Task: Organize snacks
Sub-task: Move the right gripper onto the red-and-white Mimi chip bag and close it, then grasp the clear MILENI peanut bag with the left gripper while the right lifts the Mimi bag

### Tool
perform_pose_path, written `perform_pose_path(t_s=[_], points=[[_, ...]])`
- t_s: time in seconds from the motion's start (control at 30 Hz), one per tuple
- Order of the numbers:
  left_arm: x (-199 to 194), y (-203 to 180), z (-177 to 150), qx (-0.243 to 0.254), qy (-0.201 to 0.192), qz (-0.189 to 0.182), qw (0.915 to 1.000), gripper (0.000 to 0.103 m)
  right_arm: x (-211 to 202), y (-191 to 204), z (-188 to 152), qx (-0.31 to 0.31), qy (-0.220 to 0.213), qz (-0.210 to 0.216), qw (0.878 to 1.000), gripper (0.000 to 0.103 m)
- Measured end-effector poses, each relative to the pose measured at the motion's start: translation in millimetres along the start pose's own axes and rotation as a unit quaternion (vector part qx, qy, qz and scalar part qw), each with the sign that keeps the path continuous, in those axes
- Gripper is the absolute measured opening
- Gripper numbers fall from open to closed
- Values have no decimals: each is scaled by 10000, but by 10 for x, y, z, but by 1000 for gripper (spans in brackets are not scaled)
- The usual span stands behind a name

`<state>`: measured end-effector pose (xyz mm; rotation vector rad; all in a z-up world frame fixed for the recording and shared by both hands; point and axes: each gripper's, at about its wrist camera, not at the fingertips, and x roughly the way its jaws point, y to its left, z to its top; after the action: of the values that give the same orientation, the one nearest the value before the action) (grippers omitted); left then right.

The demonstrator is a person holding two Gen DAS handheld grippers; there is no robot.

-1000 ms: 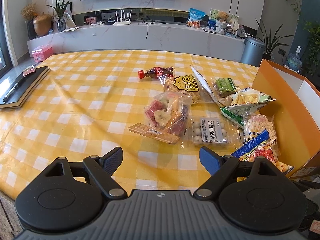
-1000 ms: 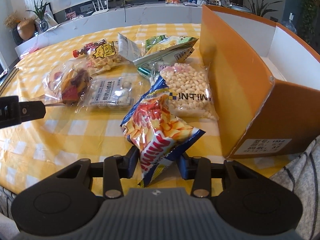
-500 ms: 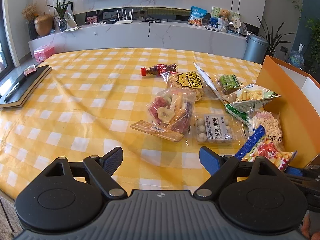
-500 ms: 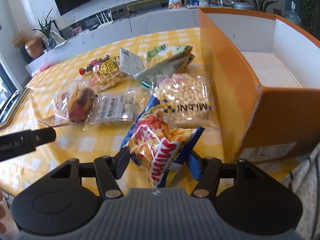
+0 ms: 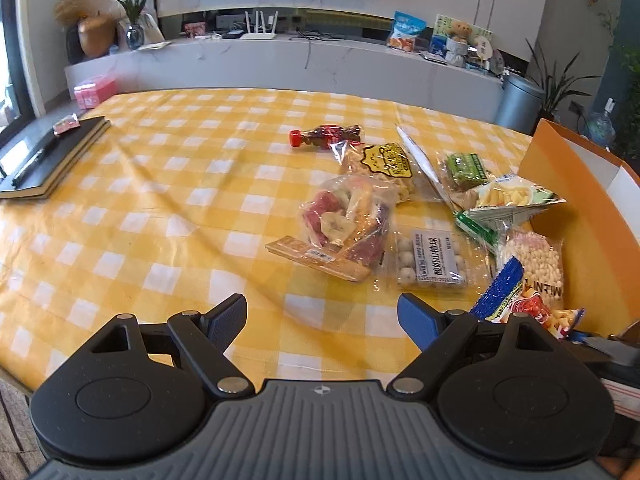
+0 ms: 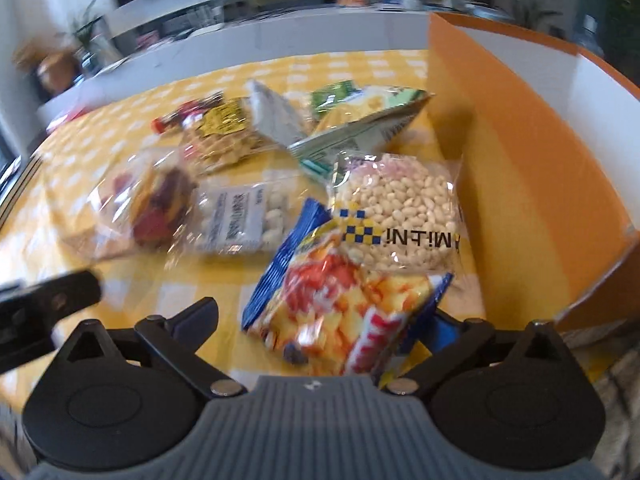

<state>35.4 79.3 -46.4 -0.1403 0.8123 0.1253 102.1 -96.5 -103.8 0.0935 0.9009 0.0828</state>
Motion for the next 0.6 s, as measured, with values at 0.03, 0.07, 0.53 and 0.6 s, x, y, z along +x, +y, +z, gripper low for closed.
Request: perform_pose_path(t_s=[0.03,0.07,0.53,0.6], points=[[-5,3,2,-13,-23,39,10000,100,10,21,-13,-25,-43,-72,10000,97],[-14,4,3,-18,-60,76,10000,100,8,25,-19,-74,-96,-143,9998,90],[-131,-8,34,-2,-280,126,9995,100,-415,-146,-107,77,-634,181,9978,56],[-151,-7,43,-10,-328,116,9994,100,-528,-210,-114,132,-778,280,9965,56]])
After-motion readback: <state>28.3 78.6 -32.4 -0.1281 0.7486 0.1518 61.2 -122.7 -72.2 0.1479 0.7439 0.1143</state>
